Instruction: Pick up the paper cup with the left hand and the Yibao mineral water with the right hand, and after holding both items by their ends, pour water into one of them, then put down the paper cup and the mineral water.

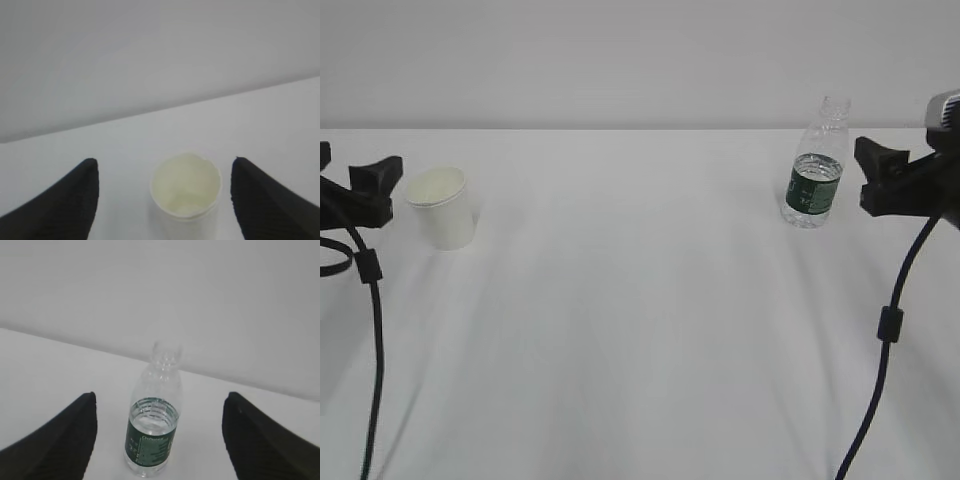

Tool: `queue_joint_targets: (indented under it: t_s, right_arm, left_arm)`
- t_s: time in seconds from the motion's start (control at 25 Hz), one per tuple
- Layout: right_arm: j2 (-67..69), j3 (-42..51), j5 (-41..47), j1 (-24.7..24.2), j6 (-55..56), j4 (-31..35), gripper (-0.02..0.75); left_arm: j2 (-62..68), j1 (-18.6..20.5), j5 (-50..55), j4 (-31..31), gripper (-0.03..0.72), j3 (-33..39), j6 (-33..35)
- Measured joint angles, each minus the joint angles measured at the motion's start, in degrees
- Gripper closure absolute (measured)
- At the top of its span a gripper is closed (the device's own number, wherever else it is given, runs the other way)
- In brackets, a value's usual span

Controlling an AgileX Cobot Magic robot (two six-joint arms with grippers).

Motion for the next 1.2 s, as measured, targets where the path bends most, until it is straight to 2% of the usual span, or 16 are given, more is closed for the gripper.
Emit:
queue_joint_targets:
  t_s: [0.24, 0.36, 0.76, 1.08, 1.2]
  right_arm:
    - [-13.4, 0.1, 12.5, 0.0, -1.6, -0.2, 0.145]
    - [-23.1, 0.1, 23.0, 0.0, -2.5, -0.2, 0.145]
    - [-48.0, 0.4, 50.1, 0.0, -2.7, -0.6, 0.146]
    - [-62.0, 0.6, 69.0, 0.0, -2.8, -4.4, 0.146]
    - [-64.9, 0.6, 73.4, 0.0, -2.8, -5.0, 0.146]
  left_arm:
    - [-13.4, 0.0, 13.3, 0.0, 0.096, 0.2, 0.5]
    - [-19.8, 0.0, 19.6, 0.0, 0.096, 0.2, 0.5]
    - [-39.6, 0.0, 40.3, -0.7, 0.096, 0.6, 0.6]
    - [-60.6, 0.0, 63.2, -2.6, 0.096, 0.7, 0.6]
    - [-68.3, 0.0, 72.8, -2.6, 0.096, 0.7, 0.6]
